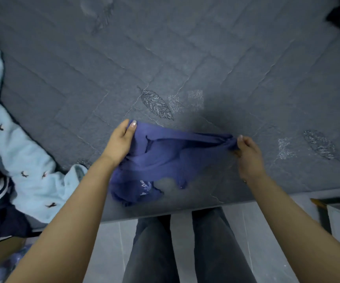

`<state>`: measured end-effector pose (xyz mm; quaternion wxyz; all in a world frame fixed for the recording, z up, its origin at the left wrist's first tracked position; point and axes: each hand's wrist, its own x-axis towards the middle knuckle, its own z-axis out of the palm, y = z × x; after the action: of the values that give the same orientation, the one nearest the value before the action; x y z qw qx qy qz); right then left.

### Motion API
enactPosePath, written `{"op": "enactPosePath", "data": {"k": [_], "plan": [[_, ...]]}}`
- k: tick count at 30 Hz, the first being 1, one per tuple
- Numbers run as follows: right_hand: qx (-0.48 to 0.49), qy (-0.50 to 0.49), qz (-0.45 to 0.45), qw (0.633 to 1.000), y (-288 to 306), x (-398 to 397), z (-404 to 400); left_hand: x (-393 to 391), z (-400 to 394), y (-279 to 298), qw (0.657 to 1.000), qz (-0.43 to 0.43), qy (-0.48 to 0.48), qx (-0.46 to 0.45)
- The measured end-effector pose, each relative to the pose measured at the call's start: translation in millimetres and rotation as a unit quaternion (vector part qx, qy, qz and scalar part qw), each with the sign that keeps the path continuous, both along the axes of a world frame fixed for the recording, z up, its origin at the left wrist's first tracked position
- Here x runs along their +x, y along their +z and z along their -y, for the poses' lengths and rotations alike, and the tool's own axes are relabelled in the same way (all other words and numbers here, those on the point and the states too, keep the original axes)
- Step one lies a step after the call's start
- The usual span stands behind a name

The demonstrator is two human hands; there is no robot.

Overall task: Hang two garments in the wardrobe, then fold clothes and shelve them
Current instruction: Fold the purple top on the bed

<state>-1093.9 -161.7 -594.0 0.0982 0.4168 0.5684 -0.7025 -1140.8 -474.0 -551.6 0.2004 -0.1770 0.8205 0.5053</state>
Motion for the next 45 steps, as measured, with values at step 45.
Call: {"op": "enactPosePath", "data": {"k": [45], "plan": [[0.352,0.184,-0.211,0.893,542.9,67.6,-208.6,-134.6,-126.4,481.9,0.813,-0.434,-0.383,-0.058]]}}
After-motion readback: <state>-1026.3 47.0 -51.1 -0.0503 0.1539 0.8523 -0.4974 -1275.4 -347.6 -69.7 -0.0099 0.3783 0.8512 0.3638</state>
